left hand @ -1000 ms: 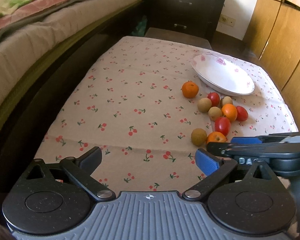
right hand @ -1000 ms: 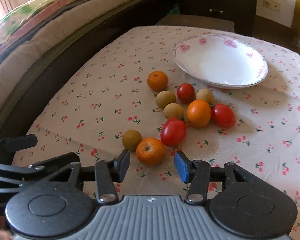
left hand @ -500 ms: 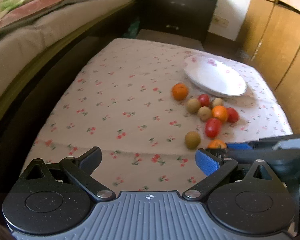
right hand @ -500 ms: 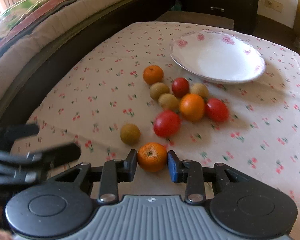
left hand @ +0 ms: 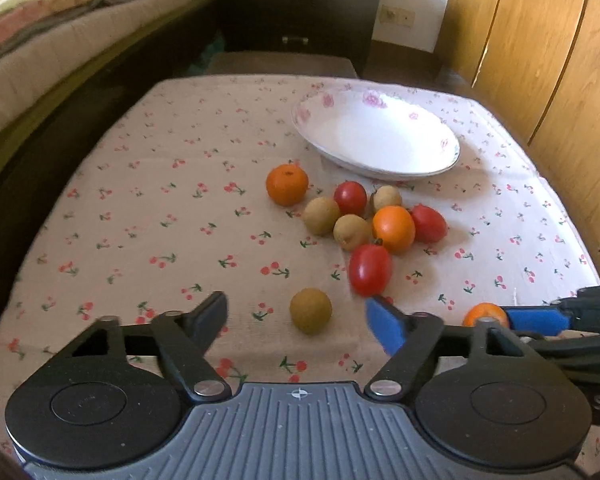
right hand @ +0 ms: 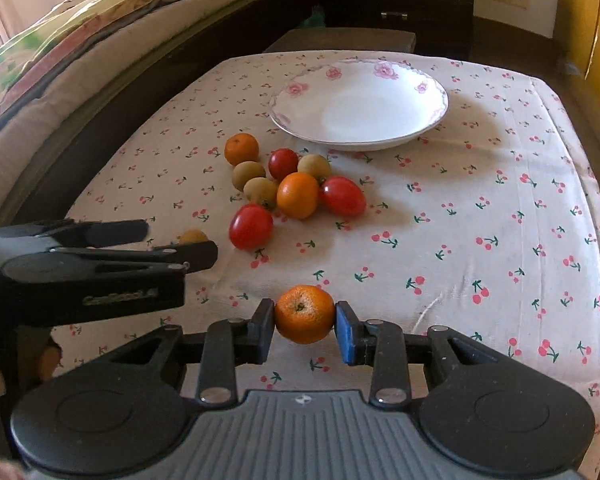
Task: Organize fruits
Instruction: 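Grasp the small brown round fruit with the left gripper while the right gripper holds the tangerine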
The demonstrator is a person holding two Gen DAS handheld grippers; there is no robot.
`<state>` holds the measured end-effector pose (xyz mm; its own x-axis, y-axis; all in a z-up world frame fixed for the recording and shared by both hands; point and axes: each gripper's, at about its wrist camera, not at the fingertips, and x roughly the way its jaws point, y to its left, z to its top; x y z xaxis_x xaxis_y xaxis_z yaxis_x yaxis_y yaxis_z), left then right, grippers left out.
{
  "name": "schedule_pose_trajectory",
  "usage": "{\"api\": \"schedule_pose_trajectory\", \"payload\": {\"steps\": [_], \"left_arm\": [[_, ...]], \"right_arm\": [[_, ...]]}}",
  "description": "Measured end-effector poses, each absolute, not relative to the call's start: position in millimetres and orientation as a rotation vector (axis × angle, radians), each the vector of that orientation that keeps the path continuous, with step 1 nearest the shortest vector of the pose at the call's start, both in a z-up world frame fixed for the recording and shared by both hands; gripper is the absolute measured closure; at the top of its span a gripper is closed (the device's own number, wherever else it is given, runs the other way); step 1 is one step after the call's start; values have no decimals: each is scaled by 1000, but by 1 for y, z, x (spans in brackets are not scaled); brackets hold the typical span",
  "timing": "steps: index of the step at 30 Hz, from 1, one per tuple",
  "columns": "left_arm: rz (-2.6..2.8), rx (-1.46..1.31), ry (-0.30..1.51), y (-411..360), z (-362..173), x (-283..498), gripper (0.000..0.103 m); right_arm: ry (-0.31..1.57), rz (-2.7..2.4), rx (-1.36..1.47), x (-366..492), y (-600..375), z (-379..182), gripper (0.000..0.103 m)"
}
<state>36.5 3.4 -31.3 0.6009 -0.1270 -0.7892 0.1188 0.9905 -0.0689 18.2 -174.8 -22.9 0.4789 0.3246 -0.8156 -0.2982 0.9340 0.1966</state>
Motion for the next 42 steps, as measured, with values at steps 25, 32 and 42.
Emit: {"api": "schedule_pose_trajectory", "payload": {"steps": [25,32,42], "left_arm": [[-162,46,930,-9,-40,32,71],[-160,61,942,-16,-38,34,71],[-186,-8,884,-7,0,31,71]], "right_arm": [[1012,357,37,24,-182,-28,69],[987,354,22,23,-178,-15,69],[899,340,43,25,-180,23,69]]}}
